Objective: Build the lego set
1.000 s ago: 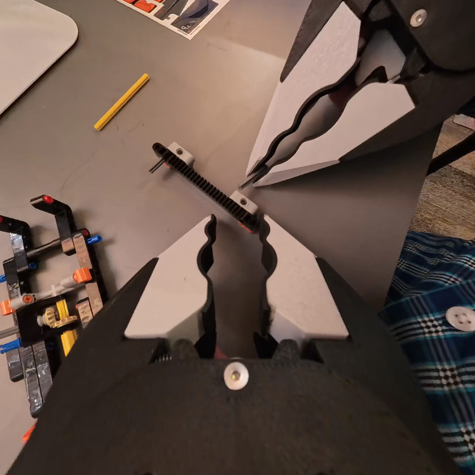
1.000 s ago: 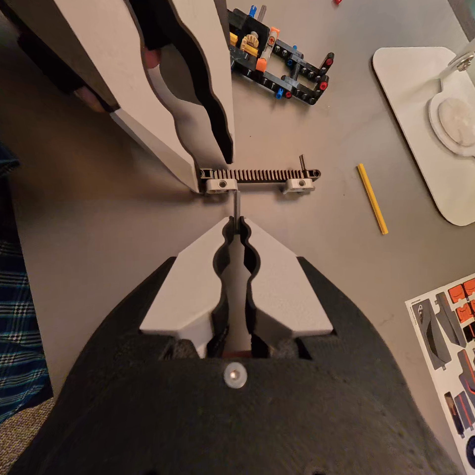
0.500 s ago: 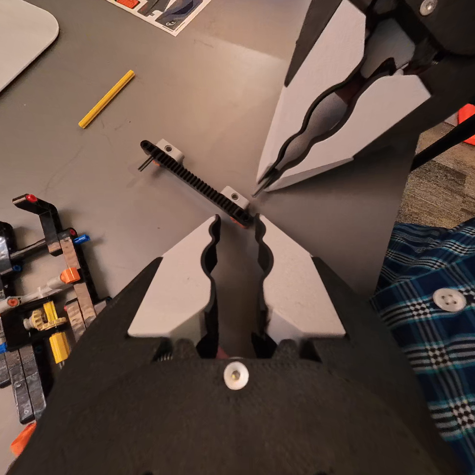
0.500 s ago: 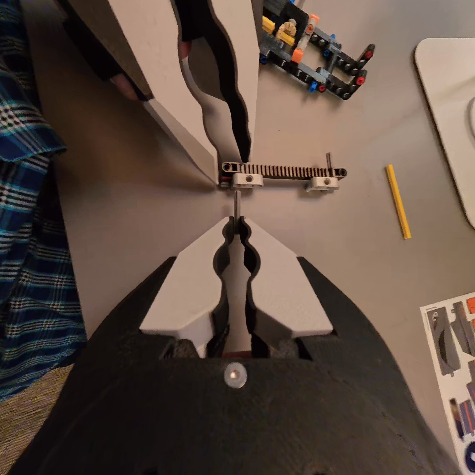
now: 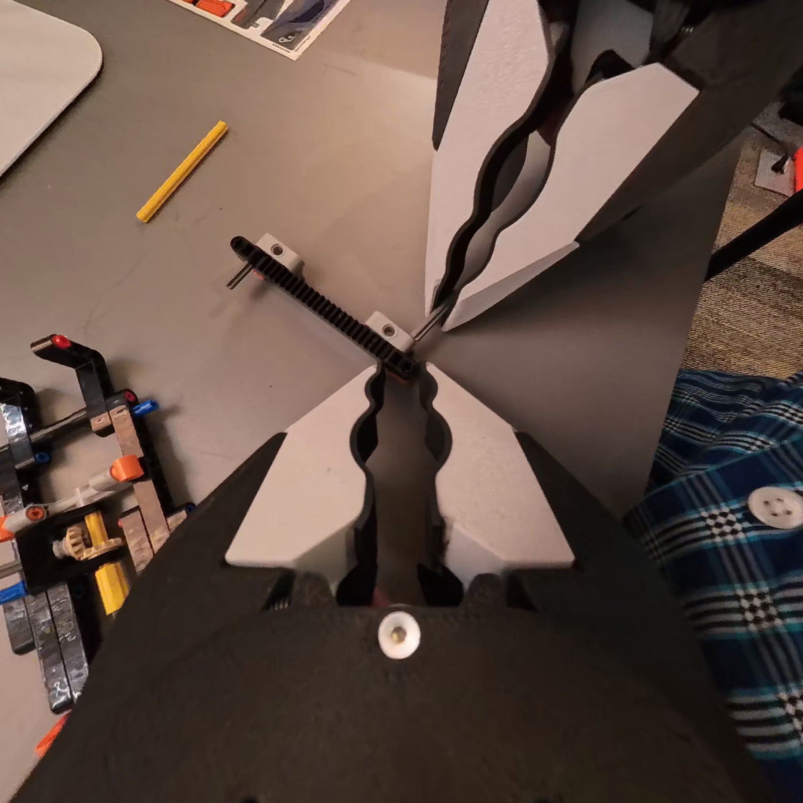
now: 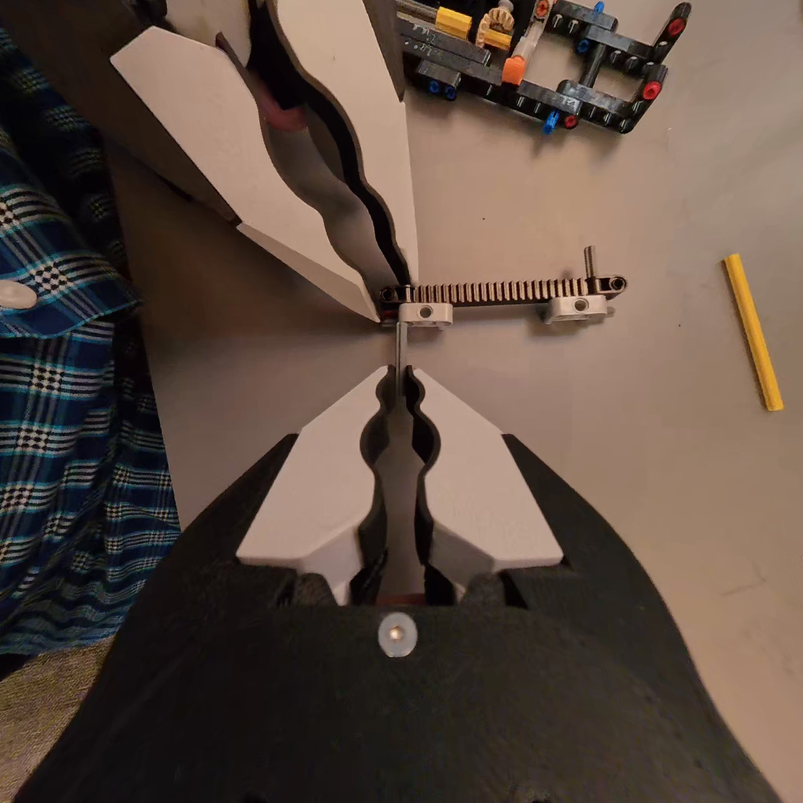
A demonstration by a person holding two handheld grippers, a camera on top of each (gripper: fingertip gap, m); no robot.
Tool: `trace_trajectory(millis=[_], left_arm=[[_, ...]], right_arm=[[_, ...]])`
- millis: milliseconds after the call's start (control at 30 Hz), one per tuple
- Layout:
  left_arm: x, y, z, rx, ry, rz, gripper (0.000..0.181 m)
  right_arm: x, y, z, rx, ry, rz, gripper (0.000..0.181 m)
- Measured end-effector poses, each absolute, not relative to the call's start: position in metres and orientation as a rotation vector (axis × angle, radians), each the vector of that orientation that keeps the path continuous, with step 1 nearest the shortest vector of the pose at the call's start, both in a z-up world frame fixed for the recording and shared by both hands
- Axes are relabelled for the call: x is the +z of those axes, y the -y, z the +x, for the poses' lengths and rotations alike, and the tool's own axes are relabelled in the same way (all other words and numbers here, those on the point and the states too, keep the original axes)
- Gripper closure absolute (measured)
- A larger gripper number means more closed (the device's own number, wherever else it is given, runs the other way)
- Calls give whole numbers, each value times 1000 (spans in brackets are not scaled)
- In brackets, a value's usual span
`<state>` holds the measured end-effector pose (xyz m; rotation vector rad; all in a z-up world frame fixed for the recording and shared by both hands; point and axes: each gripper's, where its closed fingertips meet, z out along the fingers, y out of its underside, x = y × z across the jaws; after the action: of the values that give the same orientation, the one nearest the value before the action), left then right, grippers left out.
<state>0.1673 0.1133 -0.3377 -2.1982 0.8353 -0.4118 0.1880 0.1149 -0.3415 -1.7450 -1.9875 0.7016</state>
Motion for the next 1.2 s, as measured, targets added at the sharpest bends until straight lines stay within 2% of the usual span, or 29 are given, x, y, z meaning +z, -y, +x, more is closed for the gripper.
trace_trajectory(millis=[733,1200], left_arm=[[-340,-115,169,-443,-841,-2218,169],[-339,-117,170,-546,-808,-2242,170]], right_arm=[[-342,-119,183,643,2139,-1813,180],[-342,-127,180,512,2252,-1481,180]])
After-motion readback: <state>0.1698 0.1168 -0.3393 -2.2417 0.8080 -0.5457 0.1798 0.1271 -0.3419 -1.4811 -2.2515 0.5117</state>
